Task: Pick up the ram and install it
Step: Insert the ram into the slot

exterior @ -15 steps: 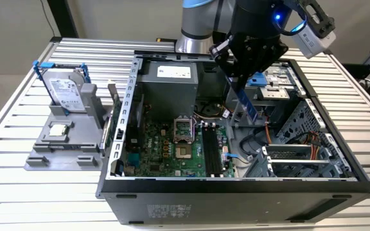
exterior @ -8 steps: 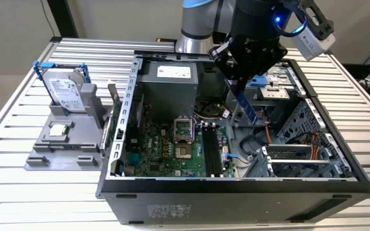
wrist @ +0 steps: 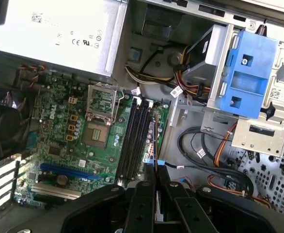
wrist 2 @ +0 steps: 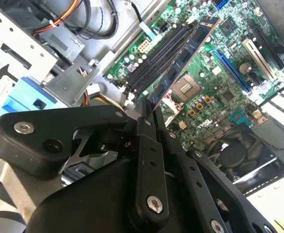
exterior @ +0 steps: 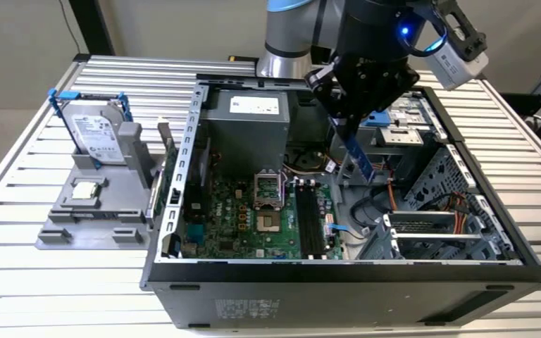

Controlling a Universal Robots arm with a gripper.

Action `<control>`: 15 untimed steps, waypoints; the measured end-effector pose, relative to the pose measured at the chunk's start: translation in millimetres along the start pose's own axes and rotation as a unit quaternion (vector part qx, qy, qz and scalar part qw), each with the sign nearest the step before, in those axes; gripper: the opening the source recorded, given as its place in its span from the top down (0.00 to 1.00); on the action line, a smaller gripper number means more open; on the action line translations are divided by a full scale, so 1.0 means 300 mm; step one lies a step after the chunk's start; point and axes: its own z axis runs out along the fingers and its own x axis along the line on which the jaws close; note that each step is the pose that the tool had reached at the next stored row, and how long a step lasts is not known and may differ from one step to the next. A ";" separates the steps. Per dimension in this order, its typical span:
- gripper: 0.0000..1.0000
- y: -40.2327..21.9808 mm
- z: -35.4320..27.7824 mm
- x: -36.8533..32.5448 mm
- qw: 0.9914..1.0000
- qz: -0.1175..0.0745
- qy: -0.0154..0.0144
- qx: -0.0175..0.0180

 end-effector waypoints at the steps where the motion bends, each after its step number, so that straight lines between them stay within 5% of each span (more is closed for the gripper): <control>1: 1.00 0.000 0.002 0.000 1.000 0.002 0.001 0.000; 8: 1.00 0.000 0.017 0.000 1.000 0.017 0.008 -0.002; 12: 1.00 0.000 0.021 0.000 0.999 0.030 0.006 -0.010; 15: 1.00 0.000 0.026 0.000 0.999 0.043 0.006 -0.011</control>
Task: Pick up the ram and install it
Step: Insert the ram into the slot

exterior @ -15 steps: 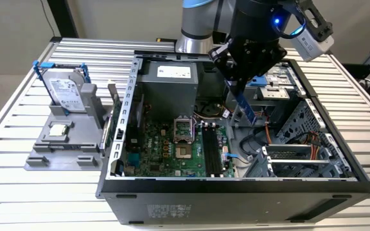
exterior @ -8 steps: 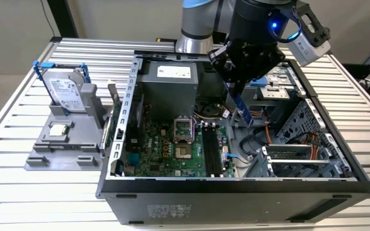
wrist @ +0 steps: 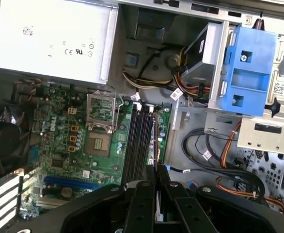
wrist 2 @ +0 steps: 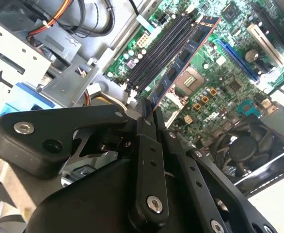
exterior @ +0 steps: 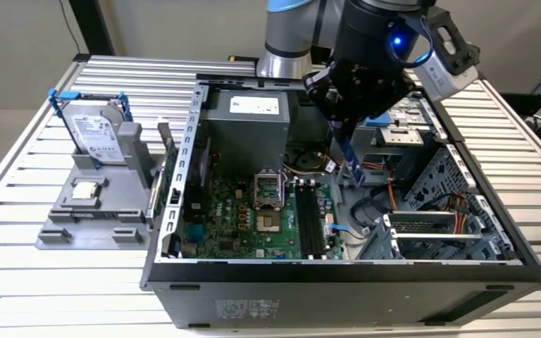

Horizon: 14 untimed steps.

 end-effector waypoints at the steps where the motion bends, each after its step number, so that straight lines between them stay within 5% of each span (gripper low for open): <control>1: 1.00 0.000 0.001 0.000 1.000 0.003 0.000 0.000; 14: 1.00 -0.002 0.023 -0.008 1.000 0.018 0.000 0.000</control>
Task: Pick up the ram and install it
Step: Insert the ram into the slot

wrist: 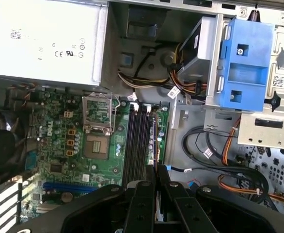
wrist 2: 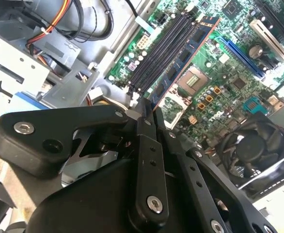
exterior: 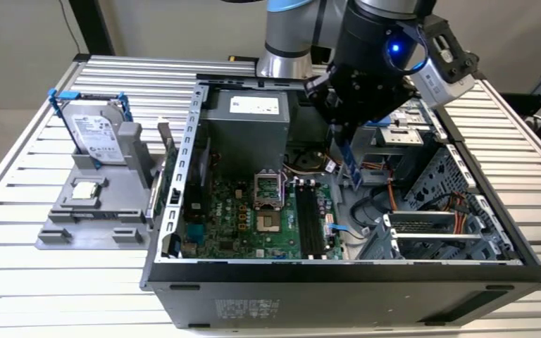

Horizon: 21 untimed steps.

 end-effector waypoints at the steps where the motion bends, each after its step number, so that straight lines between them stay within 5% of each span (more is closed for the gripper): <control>1: 1.00 0.000 0.002 -0.001 1.000 0.001 0.000 0.000; 9: 1.00 -0.001 0.010 -0.006 1.000 0.007 0.000 0.000; 13: 1.00 -0.001 0.017 -0.006 1.000 0.007 0.000 -0.003; 21: 1.00 -0.001 0.064 -0.006 1.000 0.007 0.000 -0.003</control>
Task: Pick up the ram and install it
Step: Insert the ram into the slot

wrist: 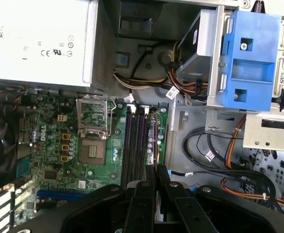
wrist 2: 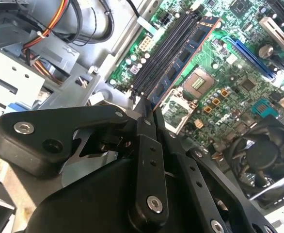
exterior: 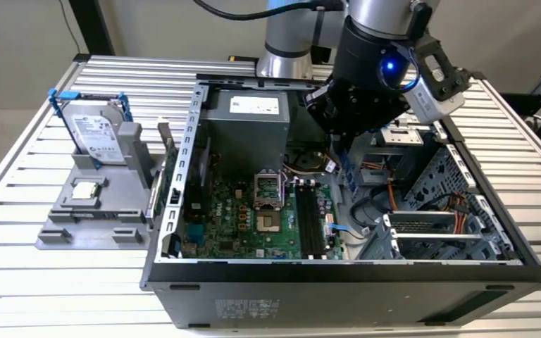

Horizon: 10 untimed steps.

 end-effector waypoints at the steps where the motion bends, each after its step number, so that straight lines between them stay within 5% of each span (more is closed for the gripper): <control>1: 1.00 0.000 0.006 0.000 1.000 0.000 0.000 0.000; 6: 1.00 -0.001 0.036 0.000 1.000 0.001 0.000 0.000; 10: 1.00 -0.002 0.054 0.000 1.000 0.021 -0.002 0.001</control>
